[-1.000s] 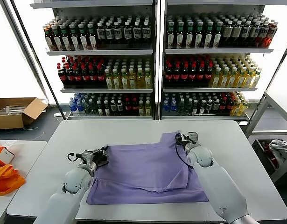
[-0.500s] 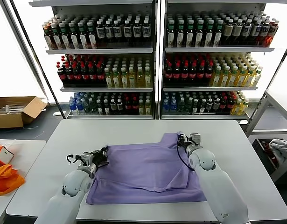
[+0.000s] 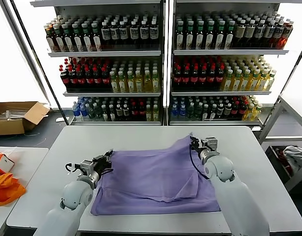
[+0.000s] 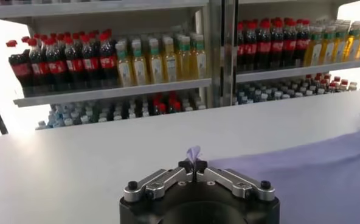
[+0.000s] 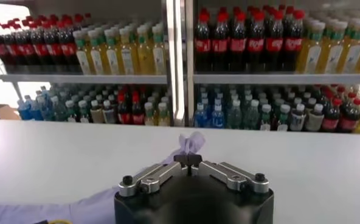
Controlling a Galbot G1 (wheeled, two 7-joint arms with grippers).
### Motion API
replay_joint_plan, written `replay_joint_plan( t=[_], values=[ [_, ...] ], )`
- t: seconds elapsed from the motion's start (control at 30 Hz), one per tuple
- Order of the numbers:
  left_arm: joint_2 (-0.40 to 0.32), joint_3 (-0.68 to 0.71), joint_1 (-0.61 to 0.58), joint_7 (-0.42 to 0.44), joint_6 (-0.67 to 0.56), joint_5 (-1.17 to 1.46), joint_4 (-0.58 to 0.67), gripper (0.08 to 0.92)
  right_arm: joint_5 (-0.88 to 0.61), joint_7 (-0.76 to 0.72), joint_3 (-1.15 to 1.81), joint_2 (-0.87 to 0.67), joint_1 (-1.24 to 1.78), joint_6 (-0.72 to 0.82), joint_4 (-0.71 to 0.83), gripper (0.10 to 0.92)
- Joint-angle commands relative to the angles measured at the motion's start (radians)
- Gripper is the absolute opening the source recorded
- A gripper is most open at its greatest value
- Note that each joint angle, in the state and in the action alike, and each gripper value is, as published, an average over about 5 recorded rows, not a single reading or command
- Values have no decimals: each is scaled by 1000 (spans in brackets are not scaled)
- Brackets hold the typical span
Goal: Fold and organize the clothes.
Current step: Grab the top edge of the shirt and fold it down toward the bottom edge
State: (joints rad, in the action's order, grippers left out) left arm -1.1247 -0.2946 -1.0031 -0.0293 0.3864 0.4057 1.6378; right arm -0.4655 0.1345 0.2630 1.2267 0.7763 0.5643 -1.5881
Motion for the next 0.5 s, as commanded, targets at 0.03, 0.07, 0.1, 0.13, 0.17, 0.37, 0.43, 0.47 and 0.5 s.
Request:
replay_joint_plan(
  t=[0.03, 0.07, 0.1, 0.13, 0.17, 0.37, 0.43, 0.47, 0.5],
  values=[
    [23, -32, -98, 0, -13, 3, 128, 88, 20, 17, 40, -10, 107, -1, -162, 108],
    [29, -39, -111, 1, -13, 3, 142, 88, 27, 20, 49, -9, 131, 0, -178, 108],
    [37, -47, -125, 2, -12, 3, 157, 88, 34, 24, 60, -7, 157, 2, -193, 108],
    [44, -54, -137, 3, -12, 4, 172, 88, 39, 27, 70, -4, 178, 3, -205, 108],
    [52, -61, -151, 4, -11, 5, 187, 88, 43, 30, 81, -1, 208, 3, -218, 108],
    [64, -76, -254, 9, -6, -10, 283, 88, 73, 36, 117, 6, 375, -6, -296, 108],
    [54, -76, -281, 11, -7, -29, 295, 88, 80, 40, 126, 10, 411, -10, -316, 108],
    [49, -78, -290, 12, -8, -37, 296, 88, 83, 42, 131, 12, 426, -11, -324, 108],
    [45, -80, -296, 12, -9, -43, 293, 88, 84, 44, 137, 13, 438, -12, -331, 108]
  ],
)
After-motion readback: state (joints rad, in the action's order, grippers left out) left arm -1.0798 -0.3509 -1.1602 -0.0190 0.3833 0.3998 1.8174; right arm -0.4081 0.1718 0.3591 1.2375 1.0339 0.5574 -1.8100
